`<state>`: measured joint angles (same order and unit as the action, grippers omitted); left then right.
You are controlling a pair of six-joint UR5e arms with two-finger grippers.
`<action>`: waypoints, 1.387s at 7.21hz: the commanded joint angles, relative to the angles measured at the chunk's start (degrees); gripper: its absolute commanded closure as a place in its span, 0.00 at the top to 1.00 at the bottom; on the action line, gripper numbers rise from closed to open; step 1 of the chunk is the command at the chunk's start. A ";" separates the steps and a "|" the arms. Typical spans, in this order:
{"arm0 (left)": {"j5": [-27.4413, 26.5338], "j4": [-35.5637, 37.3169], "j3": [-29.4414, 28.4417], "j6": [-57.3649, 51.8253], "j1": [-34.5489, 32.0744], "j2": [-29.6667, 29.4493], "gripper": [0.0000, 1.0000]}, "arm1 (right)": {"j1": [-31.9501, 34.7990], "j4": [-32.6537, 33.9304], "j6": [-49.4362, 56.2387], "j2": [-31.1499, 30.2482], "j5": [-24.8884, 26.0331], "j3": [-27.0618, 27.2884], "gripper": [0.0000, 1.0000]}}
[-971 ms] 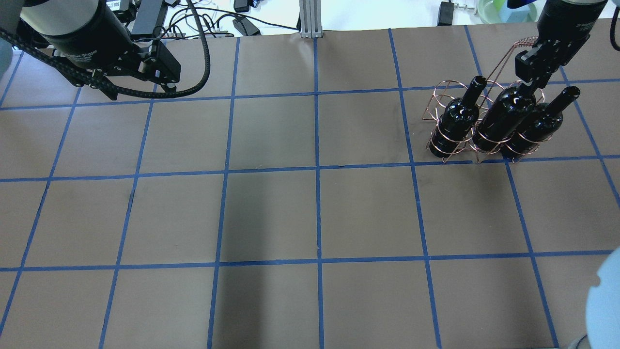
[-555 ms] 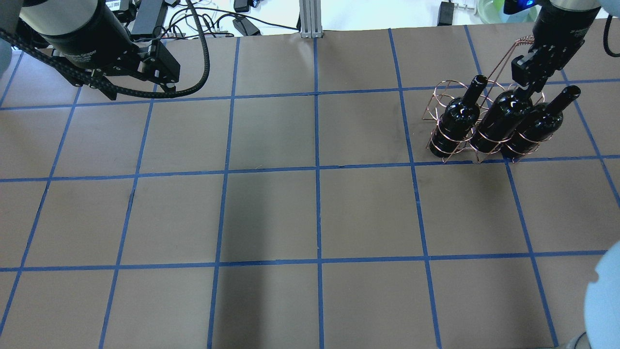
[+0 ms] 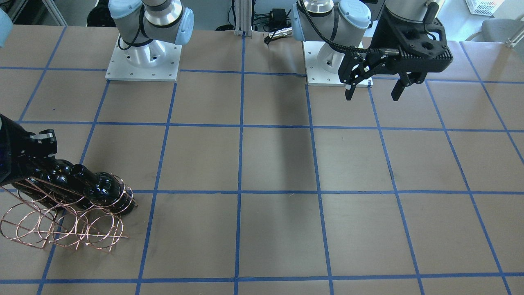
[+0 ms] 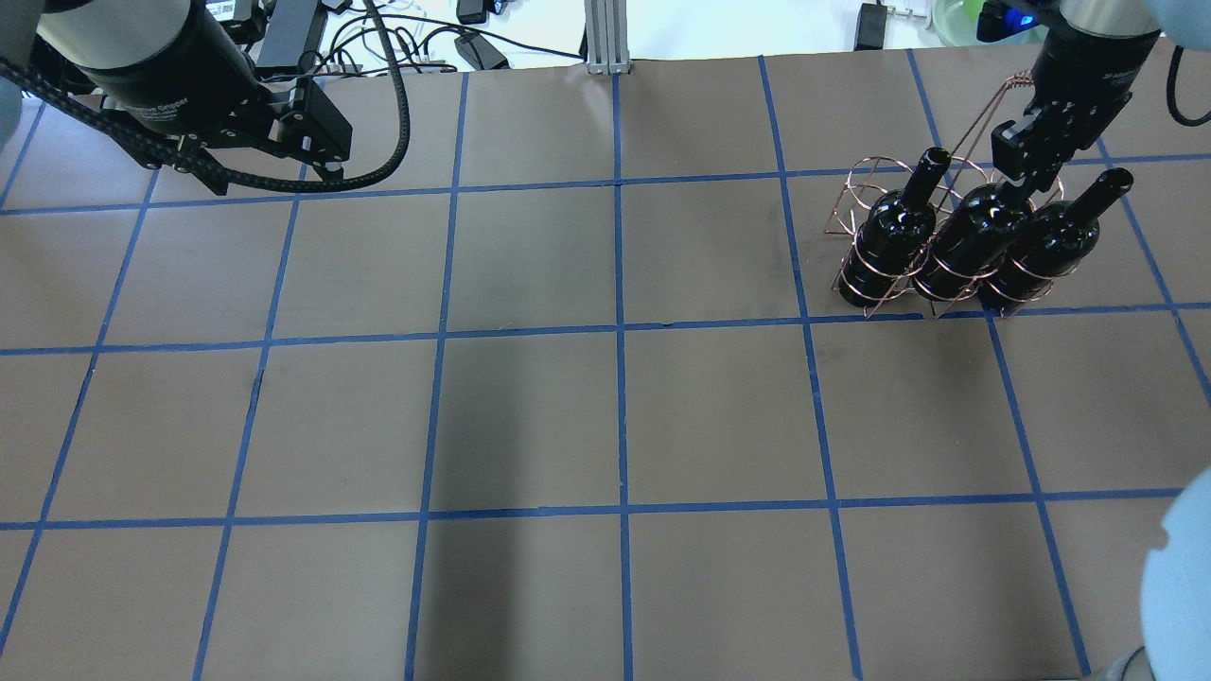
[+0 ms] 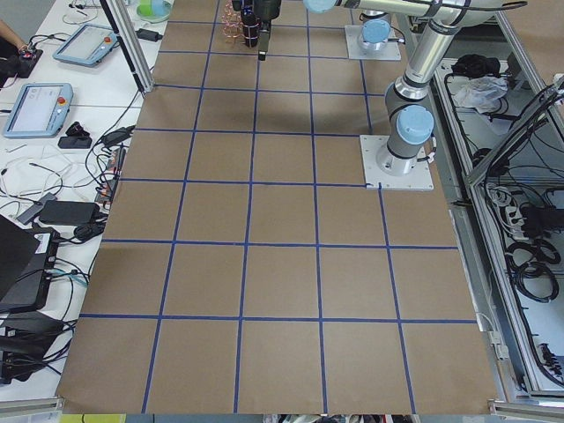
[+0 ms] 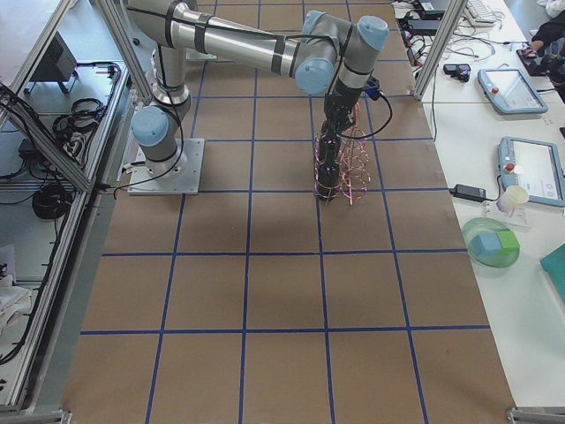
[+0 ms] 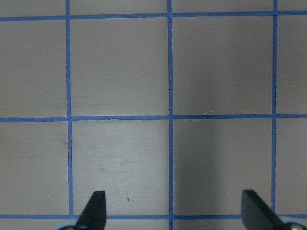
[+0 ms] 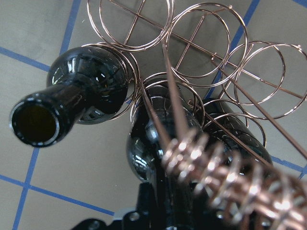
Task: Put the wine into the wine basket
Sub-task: 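Tilt and lower the bottle into the empty rack slot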
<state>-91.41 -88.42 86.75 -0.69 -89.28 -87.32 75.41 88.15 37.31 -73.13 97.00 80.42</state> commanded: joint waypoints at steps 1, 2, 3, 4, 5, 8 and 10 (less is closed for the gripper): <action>0.00 0.00 0.00 -0.01 0.07 0.05 1.00 | 0.00 0.01 0.57 0.00 0.20 0.26 0.10; 0.00 0.00 0.00 -0.01 -0.01 -0.04 1.00 | 0.00 0.01 0.57 0.09 0.29 0.70 0.22; 0.00 0.00 0.00 -0.01 -0.01 -0.04 1.00 | 0.00 0.09 0.57 0.09 0.20 1.22 0.33; 0.00 0.00 0.00 -0.01 -0.01 -0.04 1.00 | 0.00 -0.08 0.49 0.00 0.12 1.23 0.47; 0.09 0.00 0.00 -0.01 0.07 -0.13 1.00 | 0.00 -0.17 0.48 -0.26 0.20 1.23 0.81; 0.09 0.00 0.00 -0.01 -0.01 -0.04 1.00 | 0.00 -0.78 0.05 -3.23 2.30 1.14 1.00; 0.00 0.00 0.00 -0.01 -0.01 -0.04 1.00 | 0.09 -0.87 -0.22 -9.29 1.62 1.14 1.00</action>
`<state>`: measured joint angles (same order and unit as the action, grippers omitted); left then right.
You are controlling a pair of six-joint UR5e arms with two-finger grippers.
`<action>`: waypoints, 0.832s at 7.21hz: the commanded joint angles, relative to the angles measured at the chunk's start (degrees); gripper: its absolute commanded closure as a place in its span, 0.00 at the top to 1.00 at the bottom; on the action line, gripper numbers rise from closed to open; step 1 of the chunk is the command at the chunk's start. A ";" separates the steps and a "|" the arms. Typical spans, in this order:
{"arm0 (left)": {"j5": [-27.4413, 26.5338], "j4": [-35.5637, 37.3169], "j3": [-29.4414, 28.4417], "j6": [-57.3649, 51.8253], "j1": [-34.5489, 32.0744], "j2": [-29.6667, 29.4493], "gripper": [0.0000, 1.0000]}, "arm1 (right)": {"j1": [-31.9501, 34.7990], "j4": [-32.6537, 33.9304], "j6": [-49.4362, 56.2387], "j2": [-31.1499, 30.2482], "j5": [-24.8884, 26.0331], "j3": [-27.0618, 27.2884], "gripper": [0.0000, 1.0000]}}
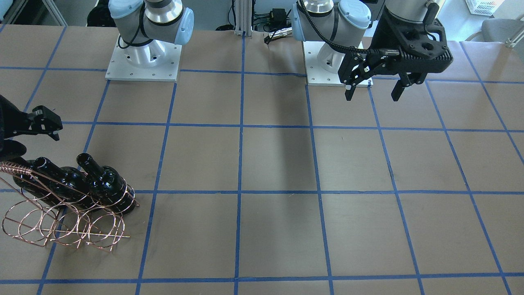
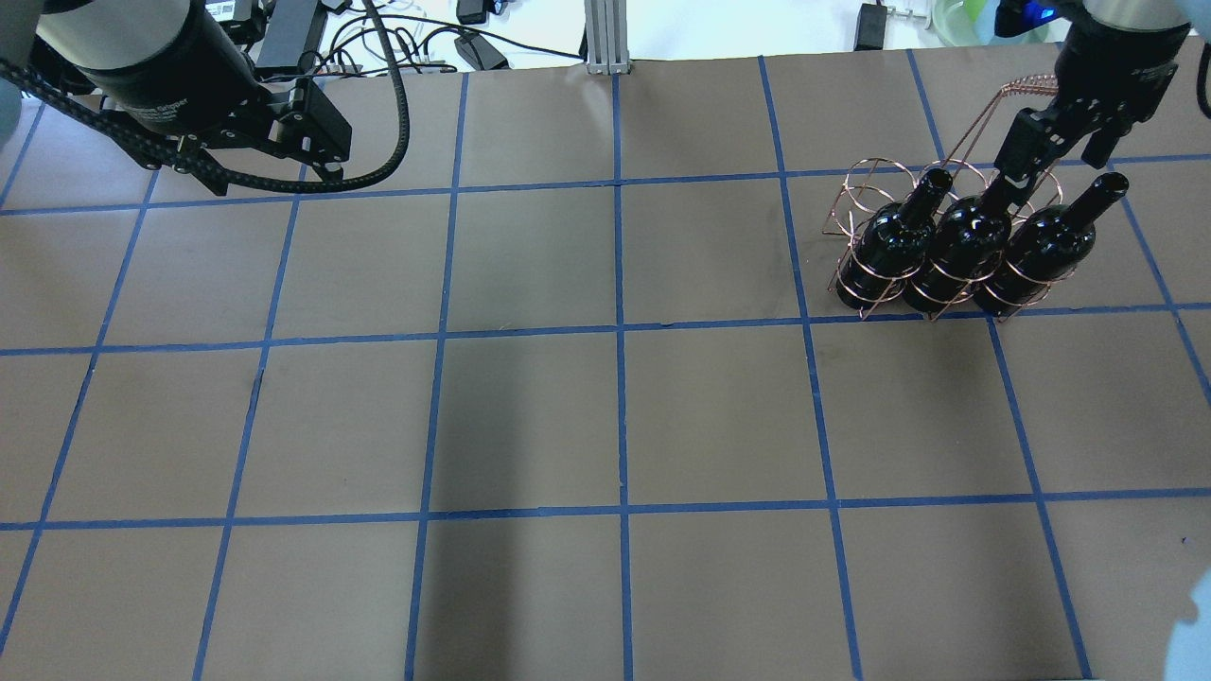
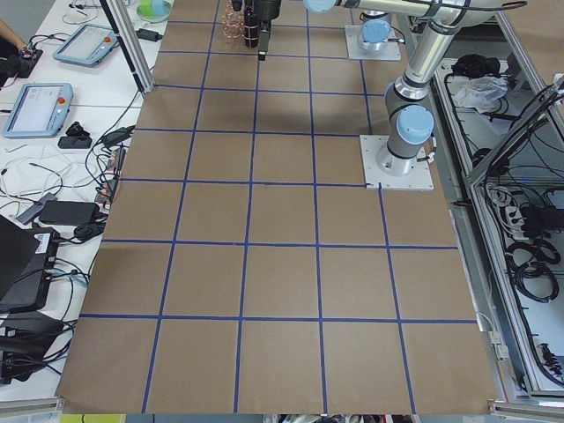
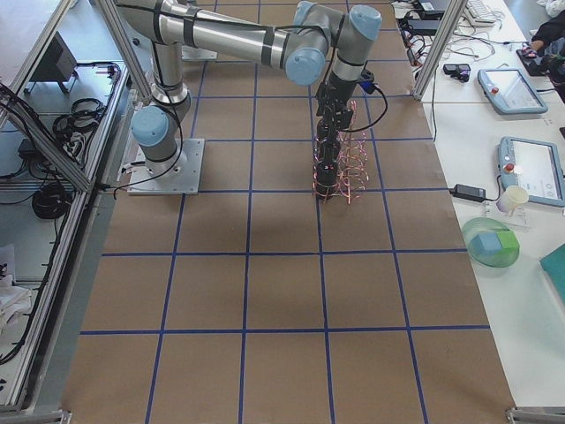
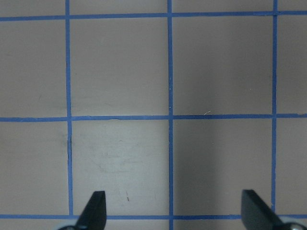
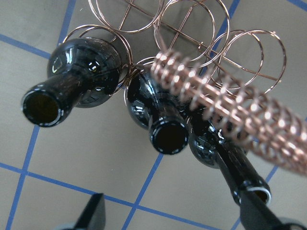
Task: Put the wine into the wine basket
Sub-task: 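Open the right gripper and raise it away from the rack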
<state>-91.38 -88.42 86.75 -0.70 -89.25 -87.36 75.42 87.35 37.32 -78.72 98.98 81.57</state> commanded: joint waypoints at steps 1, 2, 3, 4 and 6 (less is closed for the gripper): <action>-0.03 0.00 0.00 0.00 -0.04 0.00 1.00 | 0.07 -1.30 -0.57 -6.16 -4.98 -0.01 1.00; -0.03 0.00 0.00 0.00 0.04 0.00 1.00 | 0.51 -1.57 -10.32 -8.36 -12.86 0.08 1.00; -0.03 -0.09 0.00 0.00 -0.04 0.09 1.00 | 3.04 -0.96 -18.95 -9.16 -12.94 0.08 1.00; -0.03 0.00 0.00 0.00 -0.04 0.09 1.00 | 6.11 0.78 -21.21 -9.78 -10.94 0.08 1.00; -0.03 0.00 0.00 0.09 -0.04 0.09 1.00 | 10.86 3.87 -29.52 -9.61 -9.25 0.17 1.00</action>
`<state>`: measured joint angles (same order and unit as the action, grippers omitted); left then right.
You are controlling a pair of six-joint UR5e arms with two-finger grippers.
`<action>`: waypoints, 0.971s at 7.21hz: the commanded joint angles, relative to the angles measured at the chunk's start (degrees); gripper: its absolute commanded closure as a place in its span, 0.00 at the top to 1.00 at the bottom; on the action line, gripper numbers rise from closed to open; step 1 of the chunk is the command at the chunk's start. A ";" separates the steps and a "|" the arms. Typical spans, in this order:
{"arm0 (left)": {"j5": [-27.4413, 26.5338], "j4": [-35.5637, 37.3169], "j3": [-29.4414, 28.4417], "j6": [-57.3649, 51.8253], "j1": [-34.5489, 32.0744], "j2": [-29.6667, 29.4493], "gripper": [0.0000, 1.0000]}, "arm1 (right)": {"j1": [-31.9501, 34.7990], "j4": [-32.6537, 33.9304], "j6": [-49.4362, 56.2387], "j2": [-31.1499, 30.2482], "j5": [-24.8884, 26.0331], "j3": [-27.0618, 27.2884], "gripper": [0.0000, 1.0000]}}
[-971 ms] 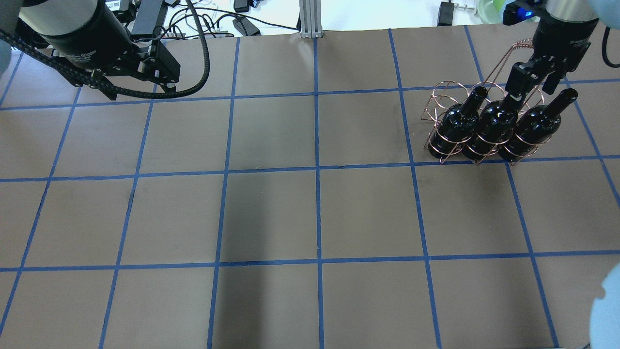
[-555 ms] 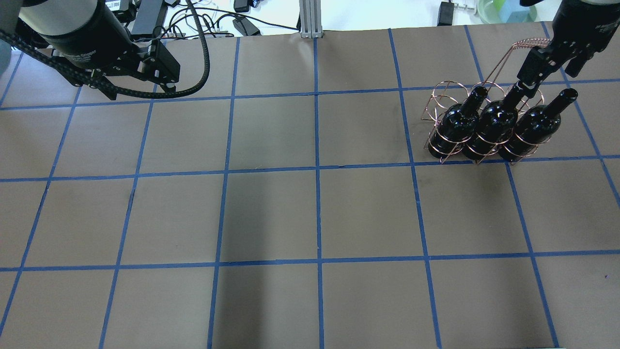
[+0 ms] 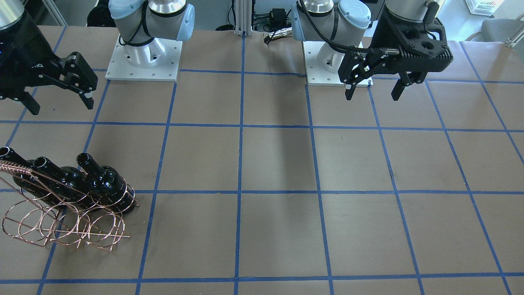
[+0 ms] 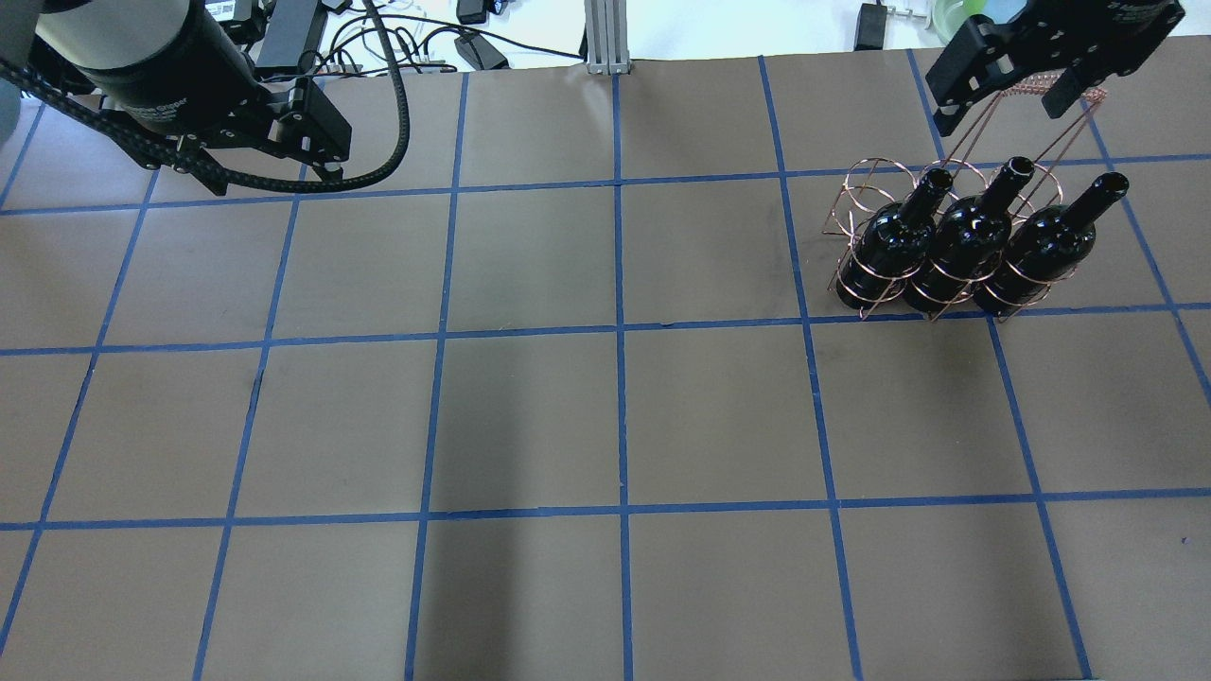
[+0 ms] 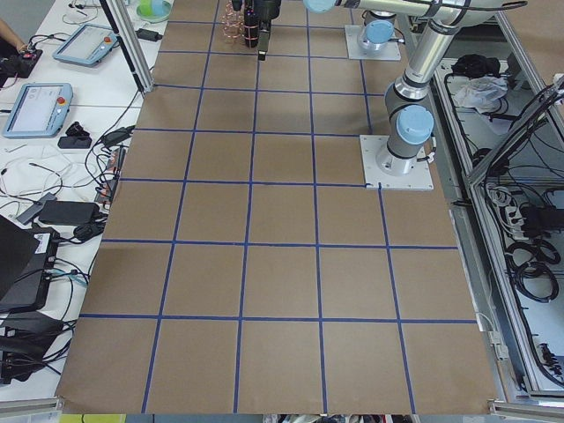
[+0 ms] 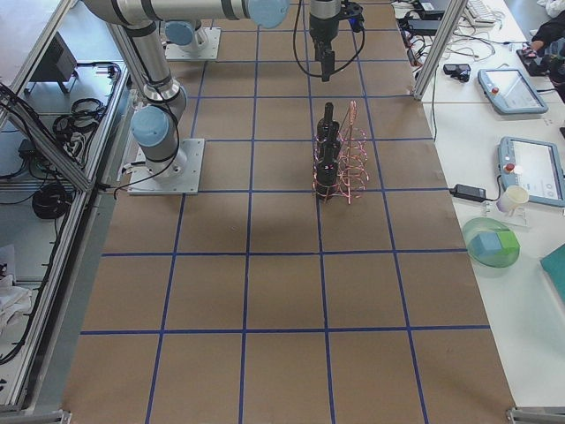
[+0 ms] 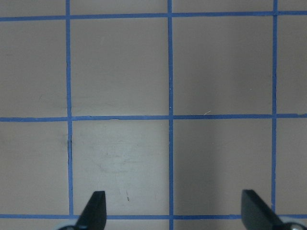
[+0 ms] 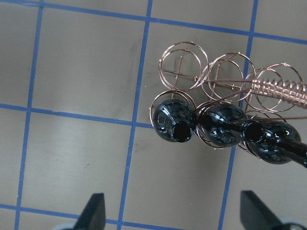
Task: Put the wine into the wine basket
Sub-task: 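Open the right gripper and raise it away from the rack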
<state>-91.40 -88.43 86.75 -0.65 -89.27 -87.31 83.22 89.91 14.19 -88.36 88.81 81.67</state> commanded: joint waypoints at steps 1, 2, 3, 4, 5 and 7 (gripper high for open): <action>0.08 0.01 0.00 0.03 -0.03 -0.05 1.00 | 5.09 1.32 -10.54 0.20 1.01 0.67 1.00; 0.00 0.01 0.00 0.03 -0.03 -0.05 1.00 | 6.07 0.80 -13.98 -0.23 1.10 1.46 1.00; 0.00 0.01 0.00 0.03 -0.03 0.03 1.00 | 7.64 0.45 -14.71 -0.15 1.01 1.82 1.00; 0.00 0.01 0.00 0.03 -0.03 0.04 1.00 | 9.22 0.44 -15.15 0.02 1.10 1.82 1.00; 0.00 -0.08 0.09 0.03 -0.03 0.04 1.00 | 9.41 0.44 -15.16 0.03 1.01 1.82 1.00; 0.00 -0.08 0.09 0.03 -0.03 0.04 1.00 | 9.42 -0.17 -14.89 0.46 1.10 1.82 1.00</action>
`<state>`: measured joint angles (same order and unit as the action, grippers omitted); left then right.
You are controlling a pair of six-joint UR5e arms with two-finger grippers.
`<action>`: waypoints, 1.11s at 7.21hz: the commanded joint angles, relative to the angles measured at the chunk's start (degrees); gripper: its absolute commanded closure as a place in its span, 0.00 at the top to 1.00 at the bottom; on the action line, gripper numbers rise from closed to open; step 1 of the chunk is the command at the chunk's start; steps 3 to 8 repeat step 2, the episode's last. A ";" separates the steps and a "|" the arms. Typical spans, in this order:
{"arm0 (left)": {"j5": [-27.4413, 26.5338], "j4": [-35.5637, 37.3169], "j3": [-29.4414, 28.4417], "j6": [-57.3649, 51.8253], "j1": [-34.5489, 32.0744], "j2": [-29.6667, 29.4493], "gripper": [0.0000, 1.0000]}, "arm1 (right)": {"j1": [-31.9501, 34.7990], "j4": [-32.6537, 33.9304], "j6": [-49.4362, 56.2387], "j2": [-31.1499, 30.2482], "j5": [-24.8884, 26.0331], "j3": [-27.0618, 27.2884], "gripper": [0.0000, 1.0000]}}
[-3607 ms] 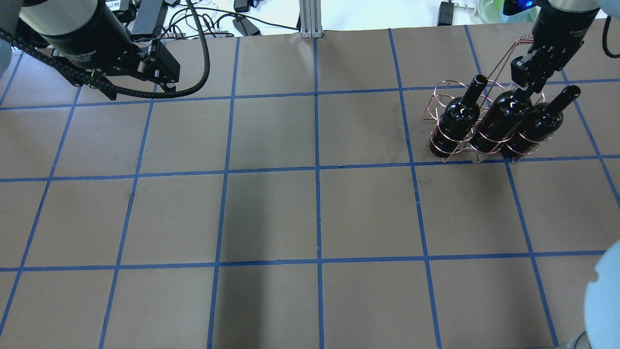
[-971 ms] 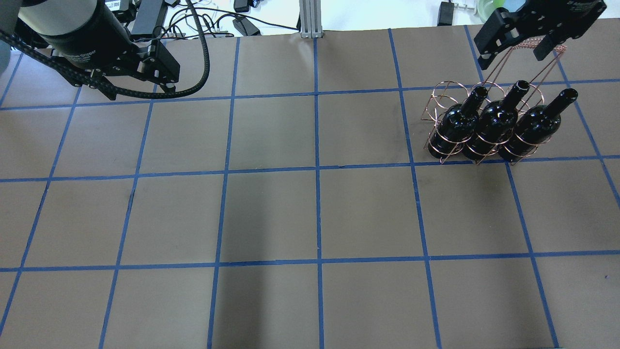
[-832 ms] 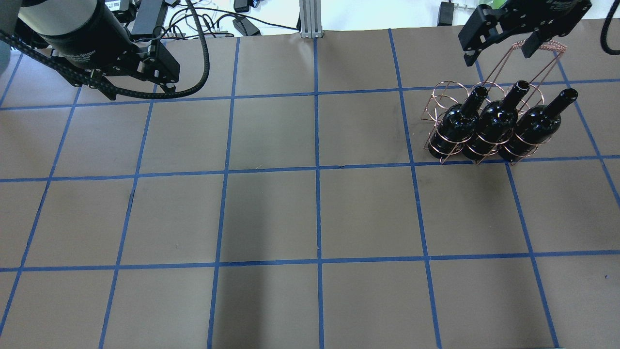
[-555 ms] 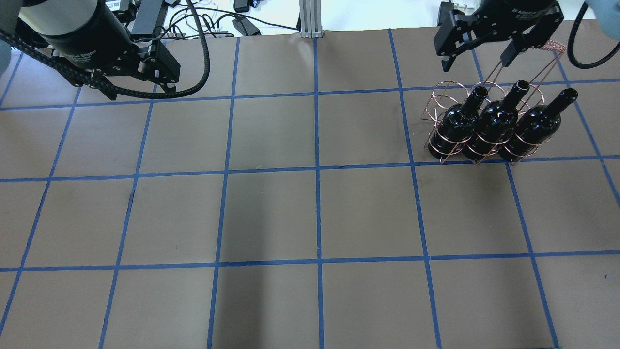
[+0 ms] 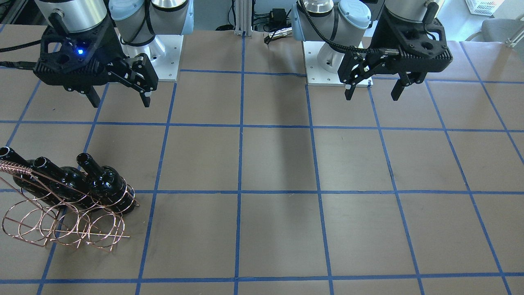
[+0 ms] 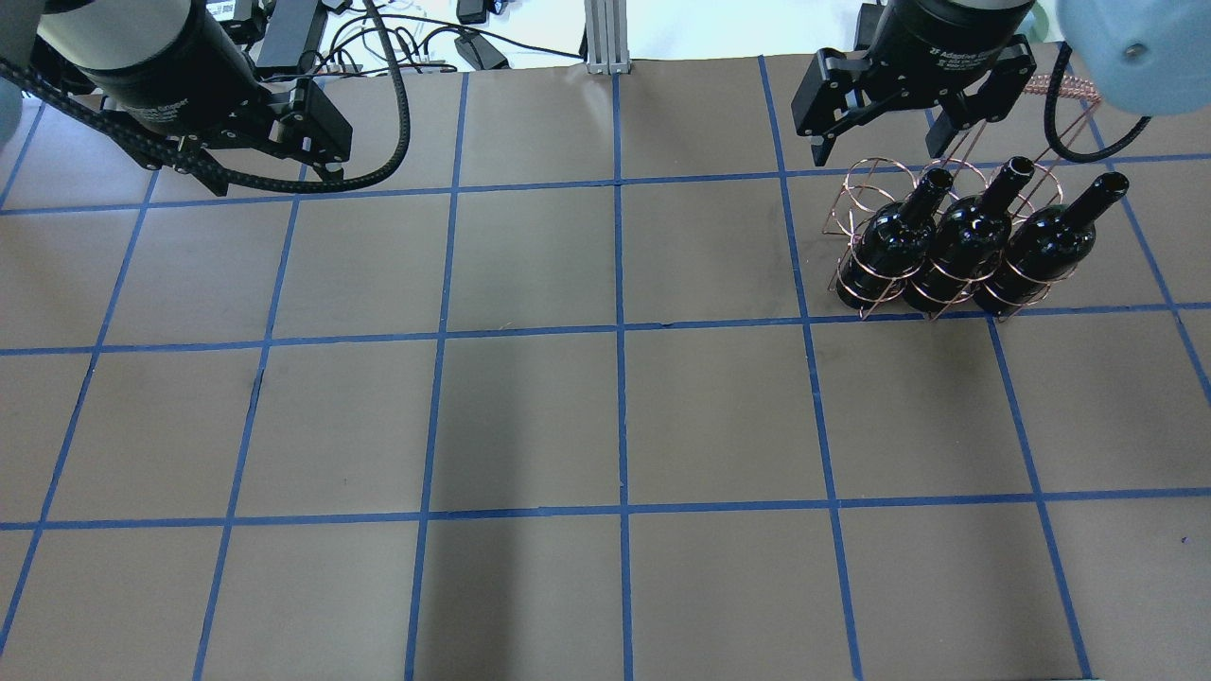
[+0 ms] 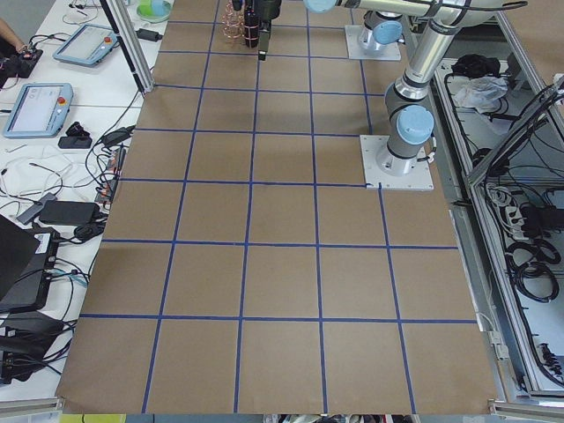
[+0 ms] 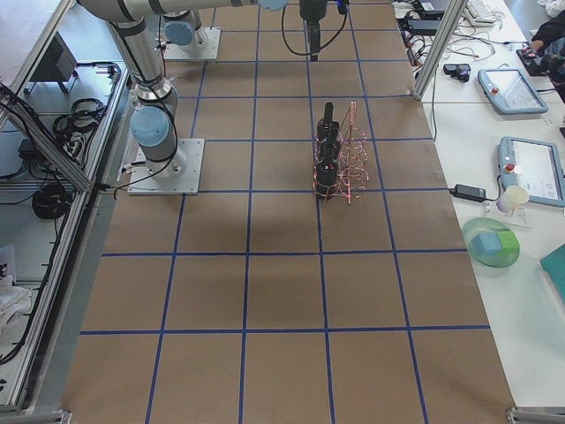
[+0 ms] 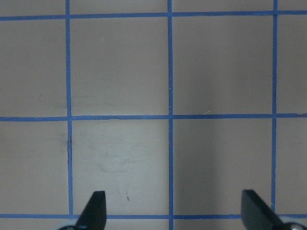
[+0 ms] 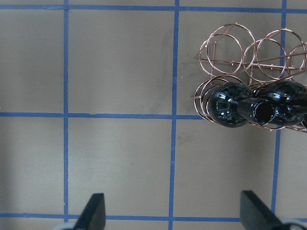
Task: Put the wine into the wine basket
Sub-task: 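Open the right gripper and raise it away from the rack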
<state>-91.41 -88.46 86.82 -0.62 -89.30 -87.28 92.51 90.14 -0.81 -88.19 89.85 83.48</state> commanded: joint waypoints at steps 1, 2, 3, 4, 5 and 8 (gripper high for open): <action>0.00 -0.05 0.02 0.00 0.00 0.01 1.00 | 0.12 -0.49 0.11 0.30 0.06 0.02 1.00; 0.09 -0.05 0.02 0.00 0.00 0.01 1.00 | 0.12 -0.75 0.11 0.30 0.06 0.02 1.00; 0.09 -0.05 0.02 0.00 0.00 0.01 1.00 | 0.12 -0.75 0.11 0.30 0.06 0.02 1.00; 0.09 -0.05 0.02 0.00 0.00 0.01 1.00 | 0.12 -0.75 0.11 0.30 0.06 0.02 1.00; 0.09 -0.05 0.02 0.00 0.00 0.01 1.00 | 0.12 -0.75 0.11 0.30 0.06 0.02 1.00; 0.09 -0.05 0.02 0.00 0.00 0.01 1.00 | 0.12 -0.75 0.11 0.30 0.06 0.02 1.00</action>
